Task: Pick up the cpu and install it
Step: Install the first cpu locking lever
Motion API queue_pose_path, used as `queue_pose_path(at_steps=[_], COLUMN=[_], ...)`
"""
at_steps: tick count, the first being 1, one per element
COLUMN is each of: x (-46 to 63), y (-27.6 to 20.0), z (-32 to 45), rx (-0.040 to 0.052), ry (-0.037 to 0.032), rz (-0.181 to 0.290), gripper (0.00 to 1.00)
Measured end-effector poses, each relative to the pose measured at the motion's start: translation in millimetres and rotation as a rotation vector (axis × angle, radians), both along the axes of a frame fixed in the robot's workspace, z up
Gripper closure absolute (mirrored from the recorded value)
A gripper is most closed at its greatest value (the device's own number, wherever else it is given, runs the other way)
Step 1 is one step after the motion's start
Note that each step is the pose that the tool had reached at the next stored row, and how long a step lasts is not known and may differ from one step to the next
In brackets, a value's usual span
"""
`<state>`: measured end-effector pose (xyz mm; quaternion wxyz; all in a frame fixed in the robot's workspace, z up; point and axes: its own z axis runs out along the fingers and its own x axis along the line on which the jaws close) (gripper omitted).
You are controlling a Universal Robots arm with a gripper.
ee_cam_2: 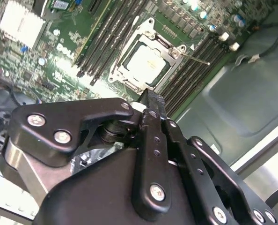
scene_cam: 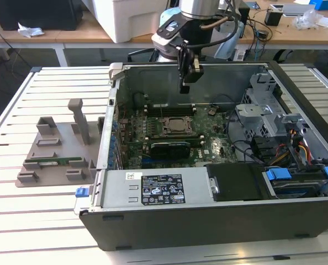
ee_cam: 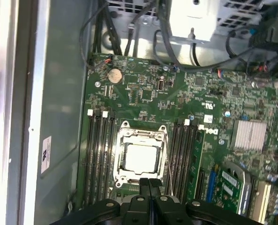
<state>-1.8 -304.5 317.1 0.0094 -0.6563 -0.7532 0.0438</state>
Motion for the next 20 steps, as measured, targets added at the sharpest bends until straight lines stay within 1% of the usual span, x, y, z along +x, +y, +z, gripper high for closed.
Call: queue_pose_path(at_steps=[5, 7, 9, 10, 16, 17, 19, 20], x=[0.0, 0.0, 0.0, 0.0, 0.0, 0.0, 0.0, 0.0], y=[0.0, 0.0, 0.0, 0.0, 0.0, 0.0, 0.0, 0.0], z=[0.0, 0.0, 0.0, 0.0, 0.0, 0.0, 0.0, 0.0], rx=[0.0, 0.0, 0.0, 0.0, 0.0, 0.0, 0.0, 0.0], ry=[-0.0001, -0.0001, 0.0, 0.0, 0.0, -0.0001, 0.0, 0.0], rz=[0.119, 0.195, 0.252, 0.269, 0.337, 0.361, 0.386, 0.412], gripper=[0.89, 0.89, 0.89, 0.89, 0.89, 0.89, 0.89, 0.89])
